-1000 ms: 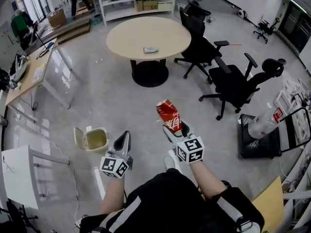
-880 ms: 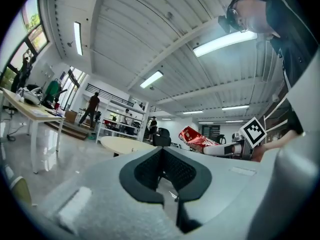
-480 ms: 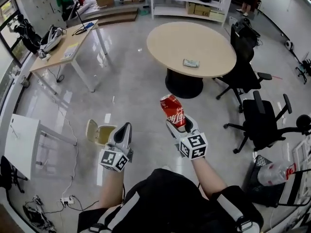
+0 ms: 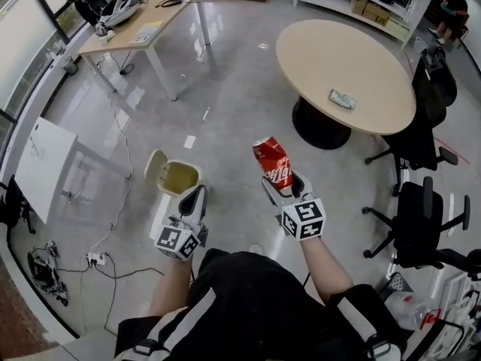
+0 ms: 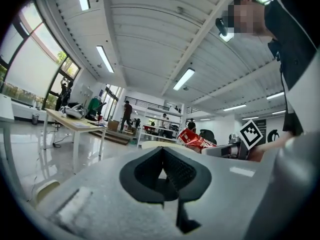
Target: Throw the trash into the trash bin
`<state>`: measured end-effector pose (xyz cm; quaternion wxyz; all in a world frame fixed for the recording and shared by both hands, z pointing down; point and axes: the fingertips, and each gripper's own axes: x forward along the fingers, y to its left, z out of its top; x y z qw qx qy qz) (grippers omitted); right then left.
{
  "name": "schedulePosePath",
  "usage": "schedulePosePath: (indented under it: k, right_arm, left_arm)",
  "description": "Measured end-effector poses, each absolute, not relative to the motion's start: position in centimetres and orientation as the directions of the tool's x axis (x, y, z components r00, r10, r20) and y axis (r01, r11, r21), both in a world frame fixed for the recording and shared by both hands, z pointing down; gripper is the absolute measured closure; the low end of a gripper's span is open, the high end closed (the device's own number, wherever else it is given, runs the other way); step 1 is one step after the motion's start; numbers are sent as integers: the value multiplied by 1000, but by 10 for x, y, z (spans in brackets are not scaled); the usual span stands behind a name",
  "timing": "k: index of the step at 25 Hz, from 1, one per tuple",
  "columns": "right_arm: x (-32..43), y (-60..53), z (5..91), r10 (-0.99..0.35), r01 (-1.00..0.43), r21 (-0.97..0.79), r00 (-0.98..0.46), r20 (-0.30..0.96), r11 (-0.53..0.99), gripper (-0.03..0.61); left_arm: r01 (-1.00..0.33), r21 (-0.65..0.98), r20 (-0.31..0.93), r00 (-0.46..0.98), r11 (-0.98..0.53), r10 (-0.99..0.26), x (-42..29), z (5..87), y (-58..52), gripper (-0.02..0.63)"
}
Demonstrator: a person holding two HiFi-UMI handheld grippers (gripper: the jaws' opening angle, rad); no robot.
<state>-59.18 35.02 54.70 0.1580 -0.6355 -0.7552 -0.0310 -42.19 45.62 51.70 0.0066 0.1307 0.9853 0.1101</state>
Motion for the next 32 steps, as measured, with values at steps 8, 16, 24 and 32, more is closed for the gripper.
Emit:
schedulePosePath:
  k: [8,16,24,32]
  right_arm:
    - [-551,463,545,957,989,-146,47,287,-5,288]
    - [-496,564,527,954,983,-137,153,256,-121,288]
    - [-429,637,543,899,956,-151,287,330,-250,288]
    - [-359,677,559,837,908,-173,419,352,-381,288]
  left_arm:
    - [439,197,15,-895,877,445,-364,515,534,614]
    - [577,186,4,-810,795,587,-290,511,629,614]
    - [696,221,-12,-698,683,716,-217,518,679,614]
    - [774,234,-4,-604,588,797,-155,530,701,614]
